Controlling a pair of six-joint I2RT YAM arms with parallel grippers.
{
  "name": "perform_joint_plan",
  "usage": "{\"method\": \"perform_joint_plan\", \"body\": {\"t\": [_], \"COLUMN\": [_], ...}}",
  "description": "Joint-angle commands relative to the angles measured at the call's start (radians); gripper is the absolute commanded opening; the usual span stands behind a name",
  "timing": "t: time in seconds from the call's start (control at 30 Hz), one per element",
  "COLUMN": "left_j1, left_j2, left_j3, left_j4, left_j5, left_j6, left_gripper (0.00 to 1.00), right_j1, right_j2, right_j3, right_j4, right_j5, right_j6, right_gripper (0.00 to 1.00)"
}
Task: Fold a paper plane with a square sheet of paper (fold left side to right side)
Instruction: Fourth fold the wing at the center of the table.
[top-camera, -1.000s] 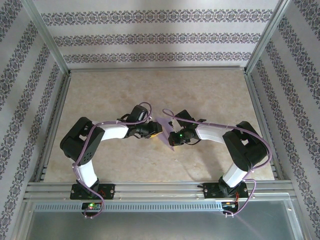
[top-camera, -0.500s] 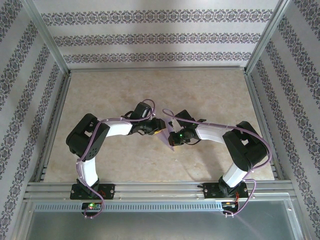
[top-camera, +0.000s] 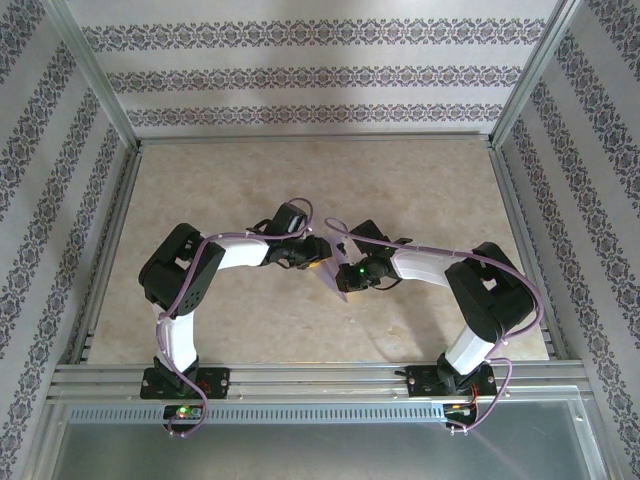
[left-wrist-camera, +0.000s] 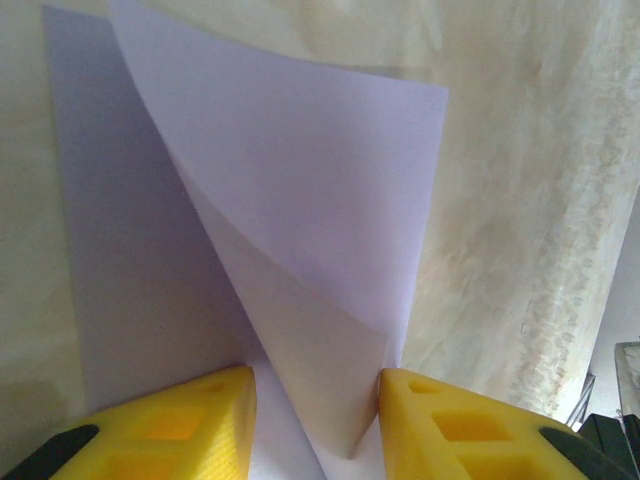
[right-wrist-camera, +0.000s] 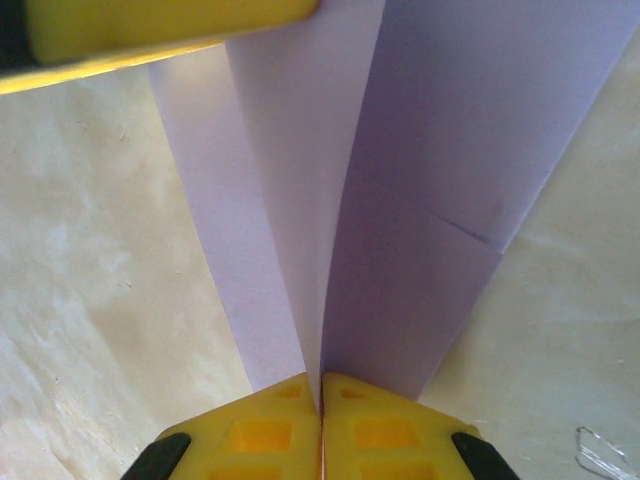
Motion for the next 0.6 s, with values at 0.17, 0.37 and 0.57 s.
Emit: {"method": "perform_joint_plan", "body": {"t": [0.17, 0.37, 0.57], "left_j1": [-0.013, -0.013, -0.013], "left_j2": [0.025, 0.026, 0.027], "left_j3": [0.016, 0.013, 0.013], "left_j4": [-0.053, -0.053, -0.053], "left_j5": [-0.040, -0.042, -0.042], "left_j6": [0.027, 0.026, 0.027], "left_gripper": [0.38, 0.38, 0.37], "right_j1": [-0.006, -0.011, -0.049], "right_j2": [0.002, -0.016, -0.062], "right_j3": [0.038, 0.052, 0.051], "right_j4": [-0.010, -0.003, -0.007], "right_j5": [-0.051, -0.080, -0.104], "right_j6": [0.009, 0.017, 0.030], "right_gripper": [0.15, 0.22, 0.30]}}
